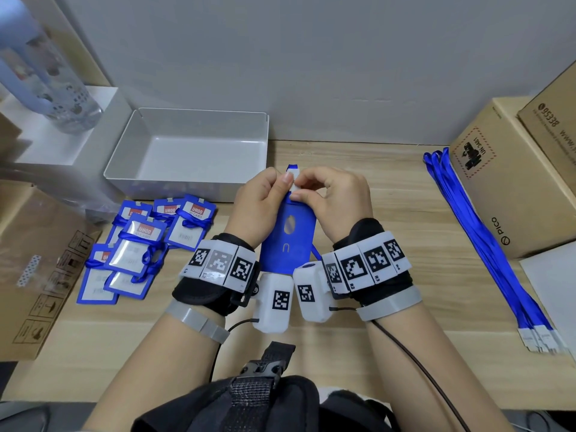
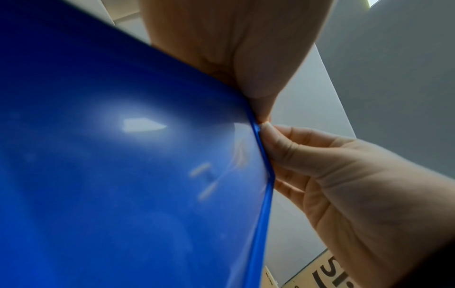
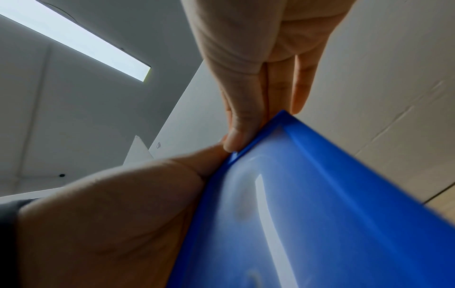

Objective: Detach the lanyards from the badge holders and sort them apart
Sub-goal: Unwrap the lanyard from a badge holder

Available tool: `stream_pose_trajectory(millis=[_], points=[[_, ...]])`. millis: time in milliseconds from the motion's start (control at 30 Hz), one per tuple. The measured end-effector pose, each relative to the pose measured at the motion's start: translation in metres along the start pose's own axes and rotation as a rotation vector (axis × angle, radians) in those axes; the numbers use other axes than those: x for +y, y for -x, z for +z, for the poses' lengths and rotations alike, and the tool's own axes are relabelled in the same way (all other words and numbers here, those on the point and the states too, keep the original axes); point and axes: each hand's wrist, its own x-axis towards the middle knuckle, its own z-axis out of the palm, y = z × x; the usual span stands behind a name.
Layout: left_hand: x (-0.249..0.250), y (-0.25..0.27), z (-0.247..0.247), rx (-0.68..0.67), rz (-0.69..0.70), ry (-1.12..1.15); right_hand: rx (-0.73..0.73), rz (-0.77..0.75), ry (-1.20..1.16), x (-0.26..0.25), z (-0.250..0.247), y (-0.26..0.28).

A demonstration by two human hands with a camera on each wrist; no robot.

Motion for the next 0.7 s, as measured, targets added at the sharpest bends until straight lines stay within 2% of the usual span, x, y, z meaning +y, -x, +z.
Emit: stream_pose_trajectory(millis=[333,433,567,700], points=[[-0.006,-0.001,-0.005,-0.041,-0.065,0.031,-0.207,-0.052,0.207,0.000,0.000,-0.001],[-0.007,-0.001,-0.005,-0.022,-0.059,0.048,-0.223,-0.047,0.218,0.000,0.001,-0.002],[-0.004,-0.003,-0.007,-0.024,-0.046,0.088,-0.182,-0.068,0.167,0.001,0.002,0.000],[-0.009,-0.006,-0.013,-0.034,-0.030,0.081,-0.161,-0.114,-0.002,0.008,0.002,0.001]])
